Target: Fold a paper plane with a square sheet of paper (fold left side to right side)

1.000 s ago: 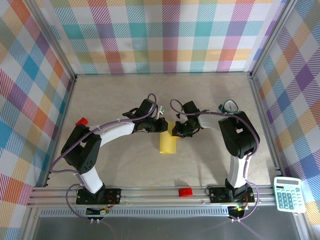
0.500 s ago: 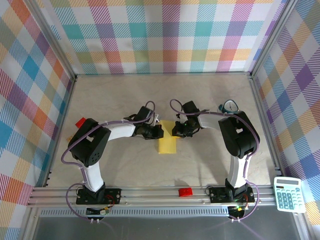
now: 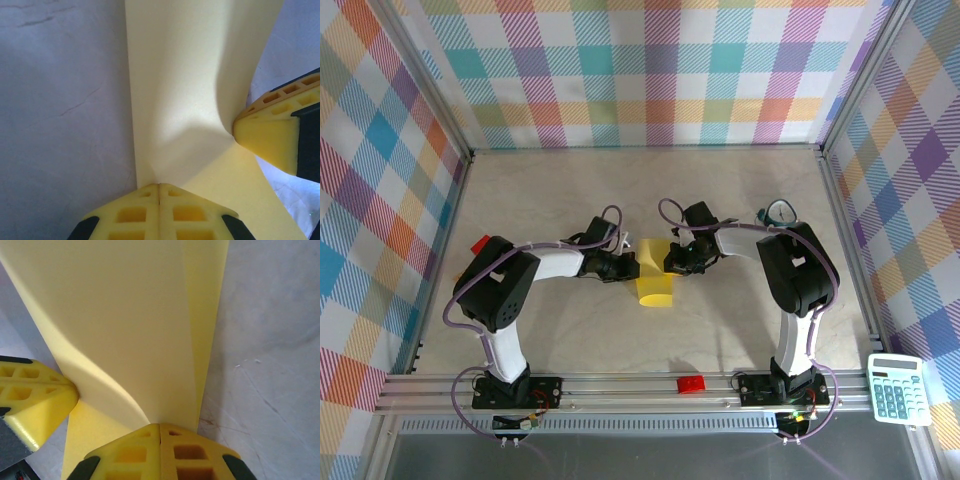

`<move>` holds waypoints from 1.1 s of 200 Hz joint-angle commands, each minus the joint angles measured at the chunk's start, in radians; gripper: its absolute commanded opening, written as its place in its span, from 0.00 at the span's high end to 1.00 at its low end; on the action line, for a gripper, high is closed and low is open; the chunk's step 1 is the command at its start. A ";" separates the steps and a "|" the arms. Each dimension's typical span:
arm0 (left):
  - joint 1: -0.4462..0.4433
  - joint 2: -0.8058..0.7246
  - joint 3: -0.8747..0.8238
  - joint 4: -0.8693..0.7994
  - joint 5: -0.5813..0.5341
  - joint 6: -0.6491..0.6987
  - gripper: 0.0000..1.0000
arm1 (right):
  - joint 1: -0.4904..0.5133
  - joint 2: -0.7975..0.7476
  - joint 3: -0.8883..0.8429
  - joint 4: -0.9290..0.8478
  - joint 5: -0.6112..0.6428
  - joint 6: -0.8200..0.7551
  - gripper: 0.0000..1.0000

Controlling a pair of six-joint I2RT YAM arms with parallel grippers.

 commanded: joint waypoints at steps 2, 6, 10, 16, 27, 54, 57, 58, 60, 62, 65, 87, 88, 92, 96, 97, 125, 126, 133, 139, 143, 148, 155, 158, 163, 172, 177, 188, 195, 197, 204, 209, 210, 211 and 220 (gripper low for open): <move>0.028 -0.053 -0.025 -0.050 -0.026 0.028 1.00 | 0.006 0.081 -0.057 -0.138 0.176 -0.014 1.00; 0.027 -0.065 -0.025 -0.051 -0.025 0.028 1.00 | 0.005 0.081 -0.057 -0.136 0.174 -0.014 1.00; 0.027 -0.076 -0.024 -0.049 -0.024 0.026 1.00 | 0.005 0.081 -0.057 -0.135 0.172 -0.014 1.00; 0.027 -0.094 -0.026 -0.043 -0.019 0.020 1.00 | 0.005 0.079 -0.058 -0.134 0.169 -0.013 1.00; 0.022 -0.125 -0.031 -0.025 -0.006 0.005 1.00 | 0.005 0.074 -0.060 -0.130 0.164 -0.011 1.00; -0.009 -0.158 -0.024 -0.010 0.002 -0.003 1.00 | 0.005 0.067 -0.060 -0.124 0.162 -0.009 1.00; -0.011 -0.156 -0.022 -0.009 0.003 -0.002 1.00 | 0.005 0.067 -0.058 -0.125 0.163 -0.008 1.00; -0.013 -0.156 -0.021 -0.010 0.003 -0.002 1.00 | 0.005 0.067 -0.058 -0.124 0.162 -0.009 1.00; -0.015 -0.153 -0.020 -0.007 0.004 -0.002 1.00 | 0.005 0.067 -0.057 -0.125 0.162 -0.009 1.00; -0.017 -0.151 -0.019 -0.007 0.005 -0.002 1.00 | 0.005 0.067 -0.057 -0.126 0.162 -0.009 1.00; -0.020 -0.148 -0.016 -0.005 0.006 -0.002 1.00 | 0.005 0.067 -0.056 -0.127 0.162 -0.009 1.00; -0.041 -0.106 0.011 0.006 0.012 -0.008 1.00 | 0.005 0.068 -0.054 -0.129 0.162 -0.011 1.00; -0.042 -0.103 0.012 0.007 0.013 -0.009 1.00 | 0.005 0.068 -0.054 -0.129 0.161 -0.013 1.00; -0.047 -0.095 0.018 0.009 0.013 -0.010 1.00 | 0.005 0.068 -0.053 -0.129 0.161 -0.011 1.00; -0.051 -0.087 0.022 0.009 0.012 -0.011 1.00 | 0.005 0.069 -0.053 -0.130 0.160 -0.011 1.00; -0.052 -0.086 0.024 0.010 0.012 -0.011 1.00 | 0.005 0.070 -0.053 -0.129 0.159 -0.010 1.00; -0.069 -0.034 0.055 0.012 0.000 -0.011 1.00 | 0.008 0.071 -0.053 -0.126 0.154 -0.011 1.00; -0.069 -0.032 0.056 0.013 0.000 -0.012 1.00 | 0.008 0.071 -0.053 -0.127 0.154 -0.010 1.00; -0.071 -0.024 0.062 0.015 -0.004 -0.012 1.00 | 0.008 0.070 -0.054 -0.126 0.156 -0.010 1.00; -0.072 -0.018 0.065 0.017 -0.008 -0.011 1.00 | 0.009 0.070 -0.056 -0.127 0.156 -0.010 1.00; -0.072 -0.014 0.066 0.019 -0.009 -0.012 1.00 | 0.010 0.070 -0.056 -0.126 0.156 -0.011 1.00; -0.074 -0.010 0.069 0.019 -0.012 -0.011 1.00 | 0.010 0.070 -0.057 -0.126 0.156 -0.008 1.00; -0.074 -0.001 0.072 0.020 -0.013 -0.011 1.00 | 0.009 0.069 -0.058 -0.125 0.156 -0.012 1.00; -0.074 0.001 0.072 0.021 -0.013 -0.011 1.00 | 0.010 0.070 -0.058 -0.125 0.156 -0.011 1.00; -0.075 0.007 0.074 0.021 -0.013 -0.012 1.00 | 0.011 0.071 -0.060 -0.124 0.156 -0.011 1.00; -0.075 0.017 0.075 0.019 -0.015 -0.010 1.00 | 0.011 0.071 -0.059 -0.125 0.156 -0.011 1.00; -0.077 0.021 0.075 0.019 -0.017 -0.010 1.00 | 0.011 0.071 -0.060 -0.124 0.156 -0.011 1.00; -0.078 0.032 0.075 0.014 -0.021 -0.009 1.00 | 0.011 0.071 -0.059 -0.125 0.156 -0.011 1.00; -0.078 0.036 0.075 0.010 -0.025 -0.007 1.00 | 0.011 0.071 -0.058 -0.125 0.156 -0.010 1.00; -0.078 0.038 0.075 0.009 -0.026 -0.005 1.00 | 0.011 0.071 -0.057 -0.124 0.156 -0.011 1.00; -0.080 0.042 0.073 0.005 -0.028 -0.004 1.00 | 0.011 0.071 -0.058 -0.125 0.156 -0.012 1.00; -0.081 0.043 0.070 0.004 -0.030 -0.004 1.00 | 0.011 0.070 -0.058 -0.124 0.156 -0.012 1.00; -0.081 0.044 0.070 0.003 -0.031 -0.004 1.00 | 0.011 0.070 -0.056 -0.124 0.156 -0.011 1.00; -0.081 0.044 0.070 0.002 -0.031 -0.003 1.00 | 0.011 0.070 -0.055 -0.124 0.156 -0.011 1.00; -0.082 0.045 0.064 0.001 -0.035 -0.002 1.00 | 0.011 0.070 -0.056 -0.126 0.154 -0.014 1.00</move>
